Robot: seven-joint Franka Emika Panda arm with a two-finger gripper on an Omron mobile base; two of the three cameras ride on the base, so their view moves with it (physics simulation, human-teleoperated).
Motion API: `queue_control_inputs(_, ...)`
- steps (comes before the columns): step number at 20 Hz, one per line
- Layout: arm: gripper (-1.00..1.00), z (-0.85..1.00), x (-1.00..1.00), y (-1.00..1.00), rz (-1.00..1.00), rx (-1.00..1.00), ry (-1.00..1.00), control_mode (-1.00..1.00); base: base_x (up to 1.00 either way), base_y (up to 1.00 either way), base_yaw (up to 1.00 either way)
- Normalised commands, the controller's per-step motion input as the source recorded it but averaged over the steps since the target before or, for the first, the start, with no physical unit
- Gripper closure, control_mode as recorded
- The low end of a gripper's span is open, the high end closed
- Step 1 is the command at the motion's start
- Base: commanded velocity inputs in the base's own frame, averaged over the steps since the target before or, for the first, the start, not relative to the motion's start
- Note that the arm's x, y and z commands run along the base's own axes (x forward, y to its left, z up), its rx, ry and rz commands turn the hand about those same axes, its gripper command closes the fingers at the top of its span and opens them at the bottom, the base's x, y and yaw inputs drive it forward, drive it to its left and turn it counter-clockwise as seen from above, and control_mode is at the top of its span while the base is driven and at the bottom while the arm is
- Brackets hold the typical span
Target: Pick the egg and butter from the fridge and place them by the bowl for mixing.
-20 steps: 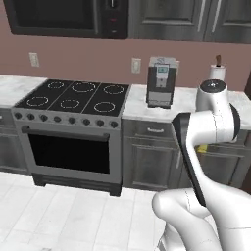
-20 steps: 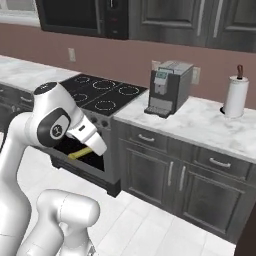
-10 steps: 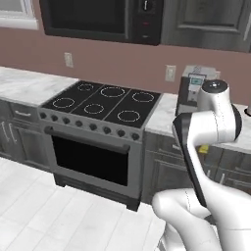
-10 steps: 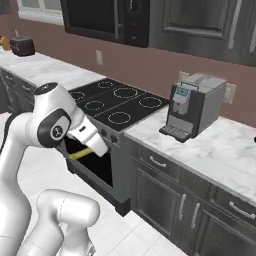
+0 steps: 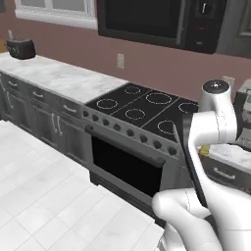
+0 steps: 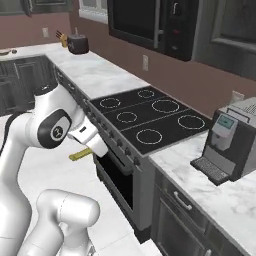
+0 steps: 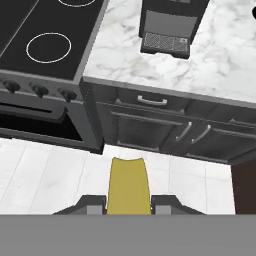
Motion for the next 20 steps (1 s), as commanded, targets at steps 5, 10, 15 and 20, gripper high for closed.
queue_control_inputs(5, 1.00, 0.00, 0.00, 0.00, 0.00, 0.00, 0.00, 1.00, 0.70, 0.00, 0.47)
queue_control_inputs(10, 1.00, 0.00, 0.00, 0.00, 0.00, 0.00, 0.00, 1.00, 0.77, 0.02, 0.36)
queue_control_inputs(15, 1.00, 0.00, 0.00, 0.00, 0.00, 0.00, 0.00, 1.00, 0.80, 0.01, 0.32)
queue_control_inputs(20, 1.00, 0.00, 0.00, 0.00, 0.00, 0.00, 0.00, 1.00, 0.80, 0.00, 0.33)
